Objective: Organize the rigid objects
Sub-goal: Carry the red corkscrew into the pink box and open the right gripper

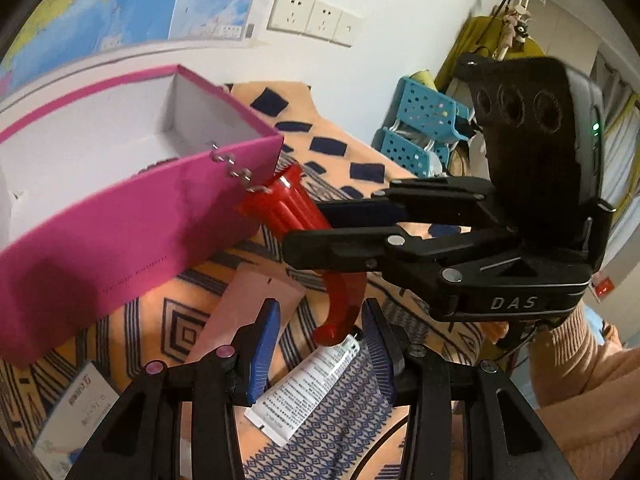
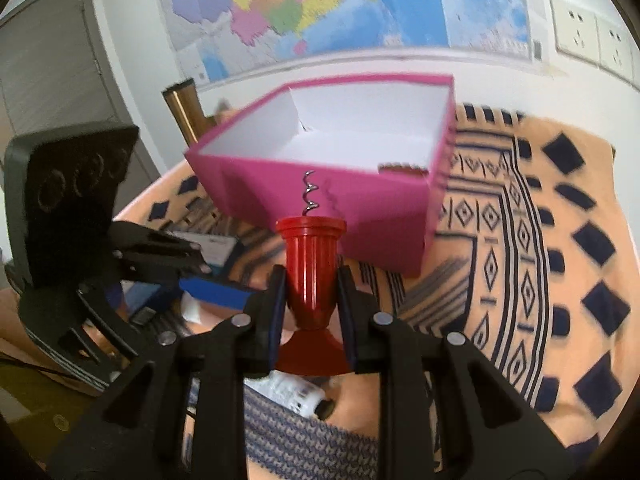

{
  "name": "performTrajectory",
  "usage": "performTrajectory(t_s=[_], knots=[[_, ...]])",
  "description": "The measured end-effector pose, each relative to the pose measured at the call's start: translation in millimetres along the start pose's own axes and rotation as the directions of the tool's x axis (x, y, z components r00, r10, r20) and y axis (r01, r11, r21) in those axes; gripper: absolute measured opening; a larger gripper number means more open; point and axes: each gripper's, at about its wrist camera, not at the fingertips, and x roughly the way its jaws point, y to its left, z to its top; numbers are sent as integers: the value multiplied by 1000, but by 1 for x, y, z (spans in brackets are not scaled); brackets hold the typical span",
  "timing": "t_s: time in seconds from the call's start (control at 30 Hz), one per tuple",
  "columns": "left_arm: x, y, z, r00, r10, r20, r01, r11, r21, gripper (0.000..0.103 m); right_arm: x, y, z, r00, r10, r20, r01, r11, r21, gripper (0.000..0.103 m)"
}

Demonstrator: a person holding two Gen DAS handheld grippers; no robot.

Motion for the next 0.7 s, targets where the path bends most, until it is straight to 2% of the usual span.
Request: performTrajectory(t_s=[0.13,0.4,0.57,0.7], knots=[[-8,3,11,999,7,36,-7,1000,0,41,-5,9,19,999,-3,34,5,999,-54,27],[-22,2,46,991,67,112,-72,997,36,35,-8,17,62,996,-25,88,39,986,-163,27],[-28,15,72,988,65,137,-70,997,28,34,0,14,87,995,-59,86,77,974,-215,27],[-24,24,87,990,64,129,-68,997,21,33,6,12,101,993,-77,86,96,966,-242,27]])
